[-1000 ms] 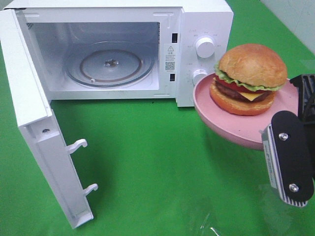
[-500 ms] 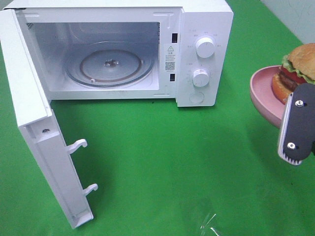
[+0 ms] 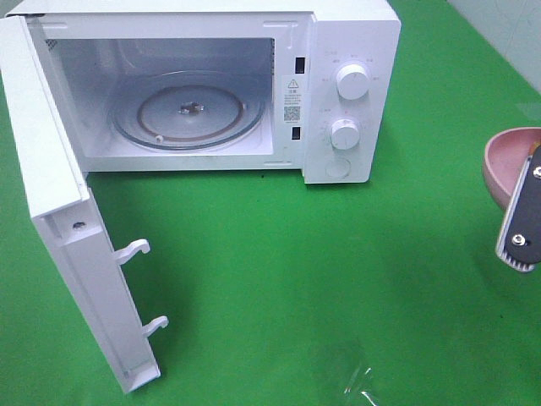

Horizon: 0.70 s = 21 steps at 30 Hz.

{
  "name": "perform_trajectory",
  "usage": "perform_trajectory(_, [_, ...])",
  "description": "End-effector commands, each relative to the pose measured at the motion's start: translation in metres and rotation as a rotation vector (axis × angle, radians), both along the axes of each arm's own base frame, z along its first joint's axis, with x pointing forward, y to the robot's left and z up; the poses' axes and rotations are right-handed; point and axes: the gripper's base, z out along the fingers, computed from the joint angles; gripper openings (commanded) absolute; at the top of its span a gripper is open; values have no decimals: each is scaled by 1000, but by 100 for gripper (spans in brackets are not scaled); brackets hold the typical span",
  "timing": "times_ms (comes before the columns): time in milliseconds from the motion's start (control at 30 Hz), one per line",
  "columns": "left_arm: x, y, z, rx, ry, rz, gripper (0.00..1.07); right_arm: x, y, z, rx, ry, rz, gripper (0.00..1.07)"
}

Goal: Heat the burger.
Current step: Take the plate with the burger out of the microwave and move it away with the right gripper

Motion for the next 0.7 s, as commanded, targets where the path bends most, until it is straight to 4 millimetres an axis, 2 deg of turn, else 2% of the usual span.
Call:
perform_trajectory(33, [0,0,-1,-3,-1,2,98,4,-4,4,-57,-41,-27,0])
perform_trajectory(233, [0,0,-1,-3,-1,2,98,10,-3,-8,-73,-4,-144,0])
perform_trajectory(400, [0,0,-1,-3,-1,2,98,13,2,-10,-78,-2,-217,0])
perform_trajectory(467, [0,0,-1,-3,-1,2,98,14,13,-10,-123,-27,-273,0])
perform_trajectory(633, [0,0,-1,-3,-1,2,98,17,20,-12,-114,-40,-327,0])
perform_trajectory(700, [0,0,-1,-3,-1,2,98,19,26,-14,-108,-63,-416,0])
